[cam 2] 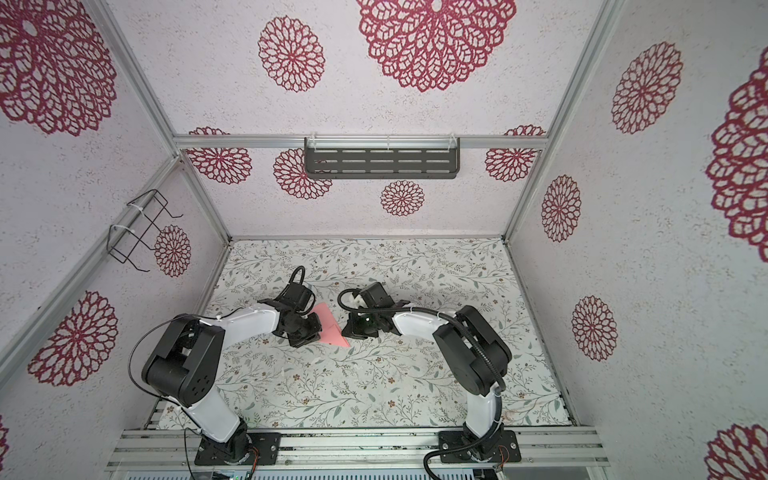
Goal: Fold a paper plane with a square sheet of paper (pick it up from the middle)
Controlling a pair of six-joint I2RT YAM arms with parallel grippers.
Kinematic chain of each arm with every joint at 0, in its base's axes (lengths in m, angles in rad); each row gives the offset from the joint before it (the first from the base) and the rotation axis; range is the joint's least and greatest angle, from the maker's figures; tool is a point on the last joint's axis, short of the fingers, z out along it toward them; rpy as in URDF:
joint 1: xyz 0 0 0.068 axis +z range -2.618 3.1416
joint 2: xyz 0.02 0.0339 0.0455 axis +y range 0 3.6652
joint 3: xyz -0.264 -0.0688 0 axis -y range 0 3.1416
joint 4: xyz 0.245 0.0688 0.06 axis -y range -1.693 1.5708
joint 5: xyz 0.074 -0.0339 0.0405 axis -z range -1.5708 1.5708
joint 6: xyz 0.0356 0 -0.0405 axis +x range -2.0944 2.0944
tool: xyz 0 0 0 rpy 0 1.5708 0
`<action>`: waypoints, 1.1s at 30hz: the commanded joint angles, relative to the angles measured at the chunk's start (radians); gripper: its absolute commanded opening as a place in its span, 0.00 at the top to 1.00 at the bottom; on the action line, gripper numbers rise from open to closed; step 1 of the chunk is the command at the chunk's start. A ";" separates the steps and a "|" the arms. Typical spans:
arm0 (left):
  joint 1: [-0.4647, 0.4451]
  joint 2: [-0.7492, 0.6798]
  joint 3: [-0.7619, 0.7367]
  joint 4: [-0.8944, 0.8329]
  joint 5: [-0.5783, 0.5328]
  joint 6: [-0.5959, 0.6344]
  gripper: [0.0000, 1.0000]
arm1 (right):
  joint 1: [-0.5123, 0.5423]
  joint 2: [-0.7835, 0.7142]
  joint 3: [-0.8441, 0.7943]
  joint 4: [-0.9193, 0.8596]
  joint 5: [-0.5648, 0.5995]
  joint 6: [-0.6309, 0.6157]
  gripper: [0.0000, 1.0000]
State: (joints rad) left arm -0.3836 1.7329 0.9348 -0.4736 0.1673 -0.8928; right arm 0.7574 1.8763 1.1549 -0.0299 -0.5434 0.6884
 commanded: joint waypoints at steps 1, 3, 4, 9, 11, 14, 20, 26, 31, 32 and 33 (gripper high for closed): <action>0.003 0.054 -0.031 -0.064 -0.062 0.006 0.94 | 0.017 0.066 0.063 0.005 -0.050 -0.024 0.92; 0.002 0.054 -0.031 -0.058 -0.058 0.007 0.94 | 0.019 0.104 0.099 -0.015 -0.051 -0.031 0.92; 0.002 0.057 -0.031 -0.057 -0.055 0.009 0.94 | 0.019 0.123 0.118 -0.033 -0.048 -0.038 0.92; 0.002 0.058 -0.029 -0.060 -0.054 0.017 0.93 | 0.019 0.186 0.160 -0.107 -0.004 -0.047 0.93; 0.002 0.055 -0.026 -0.067 -0.057 0.021 0.93 | 0.017 0.201 0.162 -0.131 0.019 -0.048 0.93; 0.002 0.049 -0.025 -0.081 -0.067 0.035 0.92 | 0.013 0.214 0.159 -0.158 0.046 -0.046 0.93; 0.019 0.028 -0.040 -0.118 -0.111 0.078 0.89 | 0.011 0.225 0.151 -0.197 0.071 -0.051 0.93; 0.056 -0.003 -0.053 -0.146 -0.149 0.101 0.88 | 0.011 0.224 0.136 -0.198 0.076 -0.049 0.92; 0.064 -0.036 -0.035 -0.175 -0.150 0.121 0.88 | 0.009 0.212 0.143 -0.195 0.072 -0.052 0.92; 0.066 -0.051 -0.028 -0.181 -0.155 0.124 0.88 | 0.010 0.208 0.146 -0.186 0.068 -0.055 0.92; 0.068 -0.069 -0.023 -0.184 -0.154 0.126 0.88 | 0.010 0.202 0.148 -0.170 0.057 -0.059 0.92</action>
State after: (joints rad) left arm -0.3264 1.6886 0.9226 -0.5701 0.0780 -0.7898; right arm 0.7788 2.0808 1.3052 -0.1329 -0.5365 0.6540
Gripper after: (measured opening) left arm 0.118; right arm 0.079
